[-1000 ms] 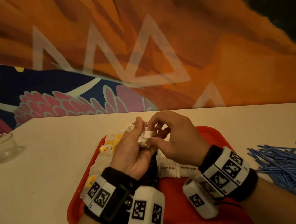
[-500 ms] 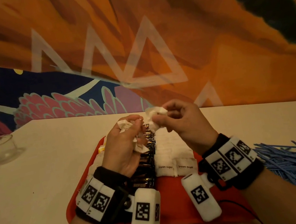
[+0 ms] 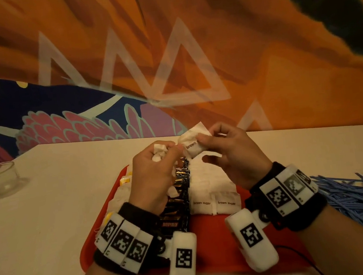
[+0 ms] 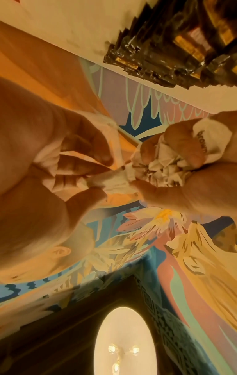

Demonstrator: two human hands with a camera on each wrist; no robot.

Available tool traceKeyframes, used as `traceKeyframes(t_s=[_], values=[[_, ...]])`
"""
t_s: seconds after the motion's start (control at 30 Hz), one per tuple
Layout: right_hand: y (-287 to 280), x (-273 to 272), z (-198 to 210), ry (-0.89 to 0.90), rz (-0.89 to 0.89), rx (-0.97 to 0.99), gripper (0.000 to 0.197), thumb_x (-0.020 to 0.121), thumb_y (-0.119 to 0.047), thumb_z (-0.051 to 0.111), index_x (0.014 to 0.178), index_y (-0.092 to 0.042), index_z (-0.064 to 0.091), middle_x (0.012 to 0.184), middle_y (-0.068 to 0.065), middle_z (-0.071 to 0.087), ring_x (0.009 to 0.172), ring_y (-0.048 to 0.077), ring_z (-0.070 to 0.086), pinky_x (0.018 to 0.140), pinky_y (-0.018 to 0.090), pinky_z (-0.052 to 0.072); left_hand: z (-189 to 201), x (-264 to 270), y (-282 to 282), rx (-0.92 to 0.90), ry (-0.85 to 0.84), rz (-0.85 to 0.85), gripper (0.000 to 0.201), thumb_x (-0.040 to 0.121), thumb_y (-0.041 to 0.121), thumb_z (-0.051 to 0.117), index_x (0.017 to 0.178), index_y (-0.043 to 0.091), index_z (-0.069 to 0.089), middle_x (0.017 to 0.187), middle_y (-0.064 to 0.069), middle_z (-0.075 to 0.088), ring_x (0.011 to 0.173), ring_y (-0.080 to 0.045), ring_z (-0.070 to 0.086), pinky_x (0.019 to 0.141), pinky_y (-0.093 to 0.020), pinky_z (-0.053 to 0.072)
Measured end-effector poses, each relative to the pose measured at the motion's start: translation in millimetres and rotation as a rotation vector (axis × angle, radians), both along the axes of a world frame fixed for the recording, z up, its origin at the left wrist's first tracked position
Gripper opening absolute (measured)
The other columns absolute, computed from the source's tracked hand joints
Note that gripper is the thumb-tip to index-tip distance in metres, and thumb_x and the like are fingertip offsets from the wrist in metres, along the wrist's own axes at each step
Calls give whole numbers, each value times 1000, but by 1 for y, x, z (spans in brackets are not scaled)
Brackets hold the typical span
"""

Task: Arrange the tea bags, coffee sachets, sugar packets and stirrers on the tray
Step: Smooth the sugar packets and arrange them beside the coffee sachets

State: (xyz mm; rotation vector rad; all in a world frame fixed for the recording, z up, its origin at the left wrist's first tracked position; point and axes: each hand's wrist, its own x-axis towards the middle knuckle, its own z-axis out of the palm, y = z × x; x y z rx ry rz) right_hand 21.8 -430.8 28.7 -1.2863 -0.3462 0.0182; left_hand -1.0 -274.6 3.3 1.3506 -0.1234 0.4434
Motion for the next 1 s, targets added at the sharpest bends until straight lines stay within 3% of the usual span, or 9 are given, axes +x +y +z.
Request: traceKeyframes(t_s=[0.17,0.33,0.43,0.57,0.67,0.77,0.83,0.9,1.0], values=[[-1,6,-6,-91,-103,-45,26,78,11,70,78,-13,58,73,0,60,69,18,60,57,25,51,2,0,1,-48,-15,2,15,93,8,65,80,15,64,65,-10,59,50,-13,52,38,-18,33],[-1,1,-3,-60,-55,-29,22,78,11,69,91,-6,65,83,9,59,70,22,65,63,26,58,-1,-1,4,65,-54,-41,13,78,29,77,83,17,74,61,0,62,46,-7,50,42,-17,36],[-4,-5,1,-151,-60,-254,11,82,-3,73,92,0,69,86,14,67,75,22,66,63,29,57,-1,-1,6,109,-64,-43,7,85,14,76,78,16,73,57,6,62,46,-5,51,43,-13,37],[-14,-9,0,-241,-138,-483,13,85,-13,75,86,0,71,71,12,70,61,12,63,51,25,45,-1,-1,6,123,-22,-69,12,87,14,73,76,13,69,55,10,62,44,0,51,42,-10,36],[-23,-9,-7,-155,-101,-706,10,84,-15,77,81,-9,69,66,8,70,56,10,61,53,26,45,0,1,6,49,44,-33,17,88,19,74,73,13,68,59,3,62,45,-5,49,40,-15,35],[-27,-8,-17,-36,-23,-949,11,84,-20,78,80,-14,69,70,8,74,69,22,67,62,32,50,1,4,11,-36,117,-37,16,88,25,75,80,12,70,73,-9,62,50,-11,48,37,-18,30],[-25,-9,-24,25,16,-1080,10,85,-21,77,83,-16,68,68,3,74,67,16,68,61,27,51,1,6,15,-72,141,-60,17,88,28,74,85,12,70,79,-12,63,55,-14,49,37,-18,28],[-22,-9,-30,80,52,-1136,9,86,-20,76,85,-16,68,66,0,73,63,10,66,60,26,50,1,7,18,-98,152,-78,18,89,28,73,87,11,69,81,-11,64,56,-14,50,37,-18,27],[-18,-9,-33,149,107,-1117,9,86,-17,75,84,-16,66,71,4,74,73,18,67,62,29,50,-1,10,20,-135,166,-107,16,90,27,73,88,11,68,79,-9,64,56,-13,51,36,-18,27]])
